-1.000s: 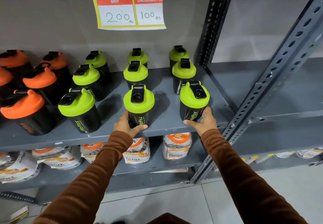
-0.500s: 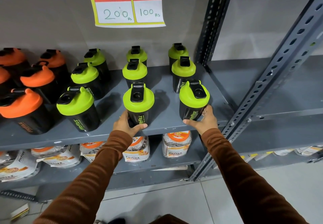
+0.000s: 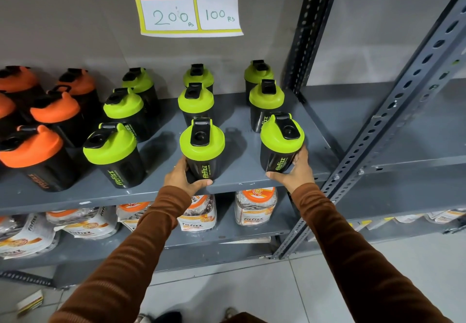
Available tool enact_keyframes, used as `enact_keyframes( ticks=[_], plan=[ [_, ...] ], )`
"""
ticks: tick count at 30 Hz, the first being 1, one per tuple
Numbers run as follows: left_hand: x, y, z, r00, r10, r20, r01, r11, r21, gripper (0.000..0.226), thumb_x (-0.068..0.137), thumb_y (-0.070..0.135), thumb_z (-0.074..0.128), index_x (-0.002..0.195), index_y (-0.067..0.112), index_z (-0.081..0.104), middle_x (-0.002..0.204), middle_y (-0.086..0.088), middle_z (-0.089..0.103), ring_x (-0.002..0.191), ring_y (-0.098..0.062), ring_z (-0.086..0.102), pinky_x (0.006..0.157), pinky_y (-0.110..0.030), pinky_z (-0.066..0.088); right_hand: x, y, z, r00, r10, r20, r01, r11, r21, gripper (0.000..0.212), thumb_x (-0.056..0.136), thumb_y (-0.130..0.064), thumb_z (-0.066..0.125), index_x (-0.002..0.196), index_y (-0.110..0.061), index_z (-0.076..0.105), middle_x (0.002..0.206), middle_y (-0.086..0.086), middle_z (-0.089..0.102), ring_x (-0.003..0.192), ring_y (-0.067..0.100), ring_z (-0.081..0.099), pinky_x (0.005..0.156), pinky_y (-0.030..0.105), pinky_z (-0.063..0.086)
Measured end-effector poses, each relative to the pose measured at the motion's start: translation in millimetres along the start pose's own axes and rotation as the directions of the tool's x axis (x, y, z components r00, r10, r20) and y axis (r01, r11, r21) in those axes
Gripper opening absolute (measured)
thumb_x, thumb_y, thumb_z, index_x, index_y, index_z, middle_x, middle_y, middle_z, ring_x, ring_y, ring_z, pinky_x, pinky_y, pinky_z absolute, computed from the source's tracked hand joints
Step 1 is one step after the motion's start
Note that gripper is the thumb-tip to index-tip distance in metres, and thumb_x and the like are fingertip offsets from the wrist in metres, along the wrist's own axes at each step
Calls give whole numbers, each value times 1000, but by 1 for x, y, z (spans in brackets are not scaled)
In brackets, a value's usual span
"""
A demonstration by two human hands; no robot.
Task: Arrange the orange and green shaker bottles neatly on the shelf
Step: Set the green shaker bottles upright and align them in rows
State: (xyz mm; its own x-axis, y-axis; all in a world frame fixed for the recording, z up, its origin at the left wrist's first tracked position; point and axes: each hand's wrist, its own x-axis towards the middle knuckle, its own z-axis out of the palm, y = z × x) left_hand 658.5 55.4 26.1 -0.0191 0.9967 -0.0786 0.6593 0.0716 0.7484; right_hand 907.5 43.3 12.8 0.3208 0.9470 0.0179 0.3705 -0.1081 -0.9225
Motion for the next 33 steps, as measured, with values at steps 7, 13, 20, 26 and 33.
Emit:
enact_keyframes(
  ticks=[7, 13, 20, 26, 33],
  plan=[
    [1, -1, 0, 1000, 3, 5, -3, 1000, 15, 67, 68, 23, 77, 124, 8, 43, 128, -16, 55, 115, -36, 51, 98, -42, 41, 2, 1, 0, 1000, 12, -16, -12, 1000, -9, 99, 55, 1, 83, 135, -11, 25, 132, 14, 51, 120, 27, 48, 97, 27, 33],
    [0, 0, 0, 1000, 7, 6, -7, 1000, 14, 67, 69, 23, 77, 124, 7, 43, 128, -16, 56, 115, -36, 52, 98, -42, 41, 0, -3, -1, 1000, 10, -10, -10, 1000, 22, 99, 56, 4, 82, 135, -12, 25, 133, 14, 50, 120, 26, 47, 98, 29, 34],
    [0, 0, 0, 1000, 11, 4, -11, 1000, 11, 65, 68, 22, 78, 122, 7, 45, 126, -16, 57, 114, -35, 53, 97, -40, 42, -1, -4, -2, 1000, 14, -20, -14, 1000, 8, 98, 57, 3, 82, 135, -11, 26, 133, 14, 50, 121, 27, 47, 96, 27, 33],
    [1, -2, 0, 1000, 16, 1, -16, 999, 32, 63, 68, 24, 77, 120, 6, 46, 124, -16, 58, 112, -36, 53, 96, -40, 42, 1, -1, 0, 999, 18, -32, -19, 1000, -16, 97, 55, 2, 84, 133, -7, 27, 131, 16, 52, 120, 28, 49, 97, 27, 34],
    [2, -2, 0, 1000, 10, 5, -10, 1000, 10, 64, 69, 24, 77, 122, 7, 44, 126, -16, 57, 114, -35, 52, 98, -42, 41, 2, -2, 0, 999, 31, -25, -32, 998, -46, 96, 56, 0, 83, 133, -7, 27, 131, 17, 52, 120, 28, 48, 100, 31, 35]
  ],
)
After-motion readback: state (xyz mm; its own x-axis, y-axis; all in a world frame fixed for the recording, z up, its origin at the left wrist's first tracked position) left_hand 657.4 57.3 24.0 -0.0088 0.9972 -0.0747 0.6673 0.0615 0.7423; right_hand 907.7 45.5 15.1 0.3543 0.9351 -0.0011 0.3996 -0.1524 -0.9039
